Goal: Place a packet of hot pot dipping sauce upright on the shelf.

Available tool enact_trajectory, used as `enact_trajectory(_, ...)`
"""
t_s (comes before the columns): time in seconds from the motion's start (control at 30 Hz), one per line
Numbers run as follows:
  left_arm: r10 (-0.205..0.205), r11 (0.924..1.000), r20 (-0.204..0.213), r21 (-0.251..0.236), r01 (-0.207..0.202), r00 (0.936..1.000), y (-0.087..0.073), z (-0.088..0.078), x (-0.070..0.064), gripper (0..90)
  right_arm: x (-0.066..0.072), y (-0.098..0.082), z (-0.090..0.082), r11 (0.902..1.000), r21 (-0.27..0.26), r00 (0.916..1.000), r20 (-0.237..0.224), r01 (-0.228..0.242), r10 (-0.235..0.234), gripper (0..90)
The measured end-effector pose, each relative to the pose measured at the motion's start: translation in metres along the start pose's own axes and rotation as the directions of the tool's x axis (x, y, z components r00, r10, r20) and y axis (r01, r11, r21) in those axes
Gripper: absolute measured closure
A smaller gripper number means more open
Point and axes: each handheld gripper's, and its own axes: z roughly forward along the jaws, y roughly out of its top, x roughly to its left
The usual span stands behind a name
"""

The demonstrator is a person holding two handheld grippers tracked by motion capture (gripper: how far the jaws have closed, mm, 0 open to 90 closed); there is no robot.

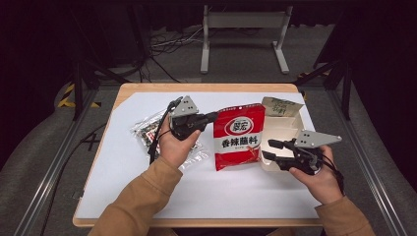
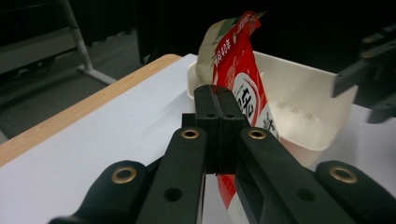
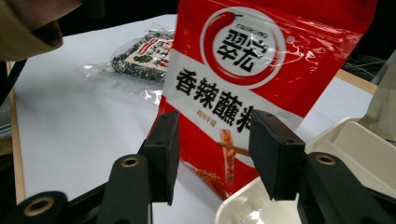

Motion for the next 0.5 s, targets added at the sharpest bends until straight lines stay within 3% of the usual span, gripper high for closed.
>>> enact_trajectory(0.2, 0.023, 0.9991, 0.050, -0.036, -0.021, 0.9985, 0.001, -0.012, -0.017, 90.0, -0.008, 0.006, 0.004, 0.9990, -0.022, 0.9992, -0.004, -0.040, 0.040, 50.1)
enact_trajectory(0.3, 0.012, 0.9989, 0.065, -0.046, -0.009, 0.9978, 0.001, -0.015, -0.019, 90.0, -0.009, 0.008, 0.005, 0.9988, -0.041, 0.9995, 0.016, -0.026, 0.027, 47.5)
enact_trajectory(0.5, 0.016, 0.9985, 0.086, -0.054, -0.011, 0.9962, 0.000, -0.021, -0.024, 90.0, -0.016, 0.014, 0.006, 0.9995, -0.028, 0.9979, 0.062, -0.014, 0.016, 45.4)
